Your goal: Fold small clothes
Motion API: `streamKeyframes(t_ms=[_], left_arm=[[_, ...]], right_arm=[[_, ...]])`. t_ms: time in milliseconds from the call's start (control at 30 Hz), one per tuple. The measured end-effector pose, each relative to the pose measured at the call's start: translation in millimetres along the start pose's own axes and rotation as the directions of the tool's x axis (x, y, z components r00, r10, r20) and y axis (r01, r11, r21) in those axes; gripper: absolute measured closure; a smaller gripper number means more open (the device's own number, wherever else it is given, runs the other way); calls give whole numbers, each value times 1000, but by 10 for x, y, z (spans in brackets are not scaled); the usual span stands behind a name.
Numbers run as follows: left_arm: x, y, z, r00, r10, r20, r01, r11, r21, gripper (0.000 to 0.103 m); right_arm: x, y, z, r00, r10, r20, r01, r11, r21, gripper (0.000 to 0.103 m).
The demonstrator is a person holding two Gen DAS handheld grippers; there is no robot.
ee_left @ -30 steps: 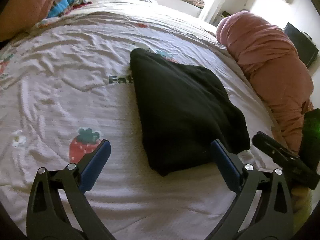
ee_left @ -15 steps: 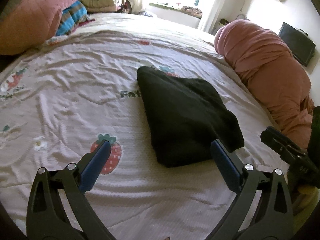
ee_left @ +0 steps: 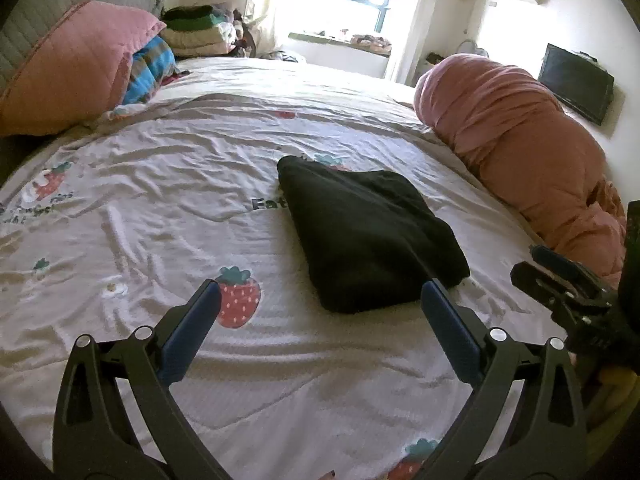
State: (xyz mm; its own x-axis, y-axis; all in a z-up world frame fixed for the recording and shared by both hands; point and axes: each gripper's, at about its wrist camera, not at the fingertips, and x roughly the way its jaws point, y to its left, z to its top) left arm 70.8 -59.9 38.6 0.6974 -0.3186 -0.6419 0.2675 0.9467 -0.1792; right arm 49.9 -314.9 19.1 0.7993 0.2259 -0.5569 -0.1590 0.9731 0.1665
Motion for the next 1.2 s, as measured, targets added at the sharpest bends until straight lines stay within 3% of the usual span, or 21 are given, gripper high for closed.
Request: streamKeyframes(t_ms=[533,733,933,1200], left_arm=[[-226,208,-475,1000,25,3,-25,1000,-6,9],[-219,258,-585,999,38,17,-37,999,-15,9],[-113,227,-693,999,32,-17,-32,999,-18,9],[-34,254,-724,998,51,-35,-52,998,-30,9]], right_arm=[[-220,255,-388,992,-106,67,106,994,10,5],[-190,295,-605,990,-139,28,138,990,17,5],[-41,350,-864,986,-165,-33,164,986,-14,5],[51,338,-885,982,-185,-36,184,982,-28,5]])
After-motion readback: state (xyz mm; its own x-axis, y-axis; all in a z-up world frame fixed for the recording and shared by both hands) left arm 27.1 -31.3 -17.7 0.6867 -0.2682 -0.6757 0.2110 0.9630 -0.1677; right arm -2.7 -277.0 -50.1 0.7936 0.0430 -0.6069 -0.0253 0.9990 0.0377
